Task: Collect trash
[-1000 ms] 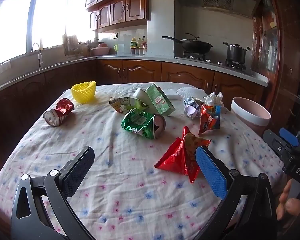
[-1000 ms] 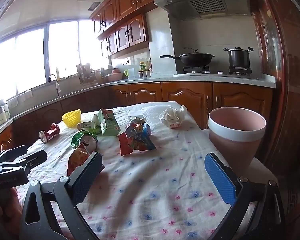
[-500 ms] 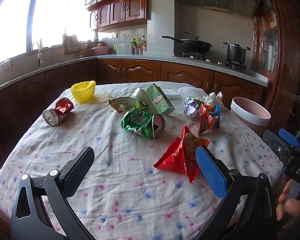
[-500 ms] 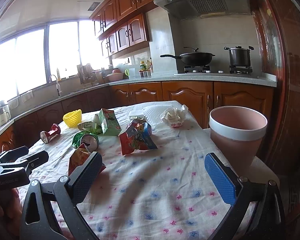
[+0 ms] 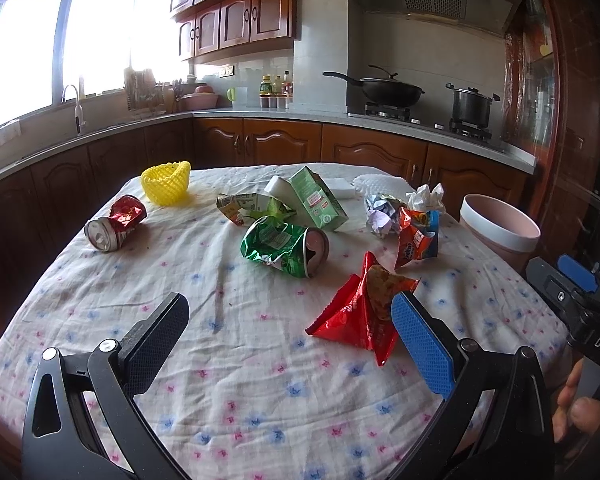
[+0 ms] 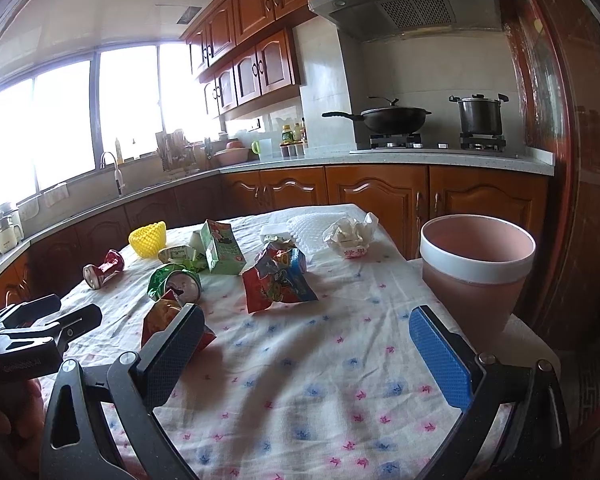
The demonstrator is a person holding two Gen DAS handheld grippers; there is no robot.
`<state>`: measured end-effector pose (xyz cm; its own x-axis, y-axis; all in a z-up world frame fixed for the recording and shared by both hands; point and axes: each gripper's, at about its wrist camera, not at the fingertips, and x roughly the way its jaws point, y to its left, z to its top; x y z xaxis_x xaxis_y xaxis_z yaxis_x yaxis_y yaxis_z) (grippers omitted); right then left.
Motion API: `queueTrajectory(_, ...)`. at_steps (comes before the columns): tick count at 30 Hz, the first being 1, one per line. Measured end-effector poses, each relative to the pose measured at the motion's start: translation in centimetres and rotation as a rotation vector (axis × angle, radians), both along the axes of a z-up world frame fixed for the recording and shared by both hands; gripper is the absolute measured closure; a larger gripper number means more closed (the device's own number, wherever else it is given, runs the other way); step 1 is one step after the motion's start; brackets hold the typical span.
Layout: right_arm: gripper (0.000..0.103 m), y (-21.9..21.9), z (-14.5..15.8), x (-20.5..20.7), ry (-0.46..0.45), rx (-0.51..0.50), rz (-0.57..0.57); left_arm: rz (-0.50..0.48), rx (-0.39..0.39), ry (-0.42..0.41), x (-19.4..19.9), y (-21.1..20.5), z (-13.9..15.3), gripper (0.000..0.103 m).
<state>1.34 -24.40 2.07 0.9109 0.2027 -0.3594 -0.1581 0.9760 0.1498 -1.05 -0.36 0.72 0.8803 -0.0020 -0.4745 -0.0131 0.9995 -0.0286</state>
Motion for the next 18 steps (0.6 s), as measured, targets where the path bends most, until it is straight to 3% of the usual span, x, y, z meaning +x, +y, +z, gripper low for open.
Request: queueTrajectory(18,0.0,0.15,0.07,-0.16,-0.001,-0.001,0.007,-0.009,-0.011,0.005,0.06,0.12,-0.07,0.0)
